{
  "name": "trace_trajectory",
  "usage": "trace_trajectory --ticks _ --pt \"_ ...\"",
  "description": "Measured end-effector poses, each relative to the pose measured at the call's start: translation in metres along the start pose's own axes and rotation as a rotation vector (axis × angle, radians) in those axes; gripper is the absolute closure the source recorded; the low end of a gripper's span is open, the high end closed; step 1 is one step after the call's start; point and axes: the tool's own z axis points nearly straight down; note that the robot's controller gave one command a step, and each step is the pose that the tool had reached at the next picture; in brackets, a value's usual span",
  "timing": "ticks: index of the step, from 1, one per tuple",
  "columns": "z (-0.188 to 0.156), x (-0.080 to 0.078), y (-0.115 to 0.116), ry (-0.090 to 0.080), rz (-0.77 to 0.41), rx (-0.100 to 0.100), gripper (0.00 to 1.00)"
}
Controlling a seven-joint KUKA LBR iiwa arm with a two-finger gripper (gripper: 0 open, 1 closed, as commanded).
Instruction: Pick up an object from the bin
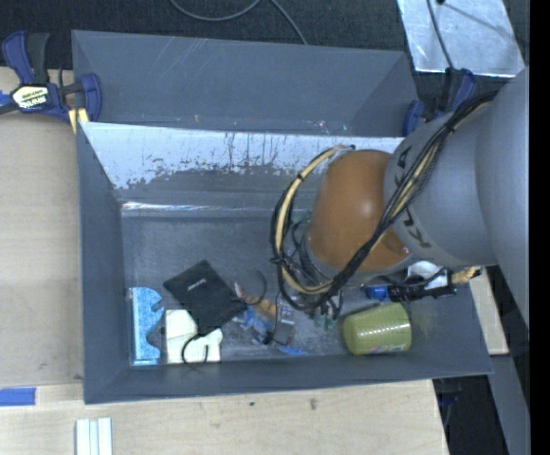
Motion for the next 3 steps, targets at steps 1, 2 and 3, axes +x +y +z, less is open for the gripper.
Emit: trace_trajectory --ticks 1,2,3 --pt "0.035 0.002 0.027 0.009 0.048 0.004 0.00" --pt "0.033 0.012 -0.001 -0.004 0.071 -0.004 1.00" --pt "0.033 0.012 -0.001 -0.004 0.071 -0.004 1.00"
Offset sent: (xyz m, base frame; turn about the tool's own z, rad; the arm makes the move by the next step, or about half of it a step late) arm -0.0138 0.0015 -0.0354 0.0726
